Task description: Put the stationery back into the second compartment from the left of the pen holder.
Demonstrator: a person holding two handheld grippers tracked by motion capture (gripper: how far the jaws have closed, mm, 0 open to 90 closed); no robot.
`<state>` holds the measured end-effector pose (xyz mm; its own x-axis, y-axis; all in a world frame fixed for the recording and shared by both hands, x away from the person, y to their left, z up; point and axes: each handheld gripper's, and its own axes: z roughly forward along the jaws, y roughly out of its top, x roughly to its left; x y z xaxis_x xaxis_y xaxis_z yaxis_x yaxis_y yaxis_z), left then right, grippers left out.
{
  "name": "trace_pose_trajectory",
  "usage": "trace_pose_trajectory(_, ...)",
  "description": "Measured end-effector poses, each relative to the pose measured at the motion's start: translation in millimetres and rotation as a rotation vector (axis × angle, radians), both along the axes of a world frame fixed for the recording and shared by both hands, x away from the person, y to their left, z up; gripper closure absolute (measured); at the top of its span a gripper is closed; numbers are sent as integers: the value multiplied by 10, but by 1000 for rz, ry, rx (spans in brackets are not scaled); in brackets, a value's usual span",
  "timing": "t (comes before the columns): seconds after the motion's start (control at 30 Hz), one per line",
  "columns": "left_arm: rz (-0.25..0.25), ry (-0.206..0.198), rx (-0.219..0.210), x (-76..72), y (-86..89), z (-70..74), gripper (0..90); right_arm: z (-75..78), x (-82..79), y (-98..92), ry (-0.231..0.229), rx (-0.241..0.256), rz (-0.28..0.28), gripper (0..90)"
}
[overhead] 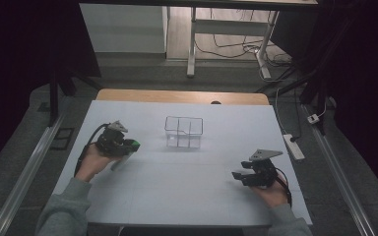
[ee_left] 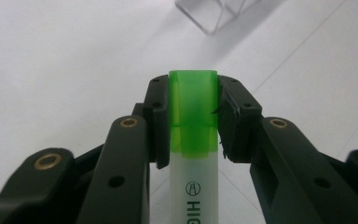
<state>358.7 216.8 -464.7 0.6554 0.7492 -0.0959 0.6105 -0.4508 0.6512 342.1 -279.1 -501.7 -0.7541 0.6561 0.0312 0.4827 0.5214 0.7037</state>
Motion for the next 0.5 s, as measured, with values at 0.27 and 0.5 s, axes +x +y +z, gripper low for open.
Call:
trace_pose_trajectory(0.27, 30, -62, -61, -47, 125, 102, 665, -1, 3, -1, -2, -2, -1, 389)
trace_pose_trajectory(0.5, 44, -110, -92, -71, 177, 138, 665, -4, 6, -4, -2, -3, -4, 388)
